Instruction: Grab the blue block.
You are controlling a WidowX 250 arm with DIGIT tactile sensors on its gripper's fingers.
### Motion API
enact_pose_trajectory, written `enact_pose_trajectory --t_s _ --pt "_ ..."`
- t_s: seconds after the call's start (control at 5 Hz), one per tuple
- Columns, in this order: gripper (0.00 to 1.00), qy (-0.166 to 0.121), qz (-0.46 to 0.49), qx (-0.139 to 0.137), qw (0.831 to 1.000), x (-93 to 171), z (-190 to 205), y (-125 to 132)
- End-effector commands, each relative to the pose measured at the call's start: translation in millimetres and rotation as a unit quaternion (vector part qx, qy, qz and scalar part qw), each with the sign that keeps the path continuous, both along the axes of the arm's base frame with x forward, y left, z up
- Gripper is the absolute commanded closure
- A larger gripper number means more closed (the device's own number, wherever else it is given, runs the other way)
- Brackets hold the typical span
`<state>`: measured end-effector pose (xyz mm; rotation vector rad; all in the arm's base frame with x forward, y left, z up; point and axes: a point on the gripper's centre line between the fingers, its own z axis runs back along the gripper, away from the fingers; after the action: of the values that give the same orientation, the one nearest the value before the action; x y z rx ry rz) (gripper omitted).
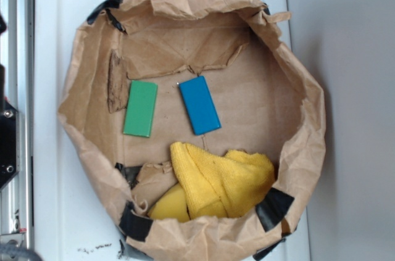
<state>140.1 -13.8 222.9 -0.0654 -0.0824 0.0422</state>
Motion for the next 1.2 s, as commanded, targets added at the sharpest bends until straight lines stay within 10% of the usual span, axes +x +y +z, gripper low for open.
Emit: enact_pose_trajectory --t_s 0.0,0.6,1.0 --pt "0.0 -0.011 0.039 -0.021 0.999 35.7 -1.9 5.0" --pt "0.0 -0.051 0.299 -0.017 0.953 90.4 -34.0 32.5" --pt "0.0 -0.051 0.299 -0.017 0.953 90.4 -34.0 32.5"
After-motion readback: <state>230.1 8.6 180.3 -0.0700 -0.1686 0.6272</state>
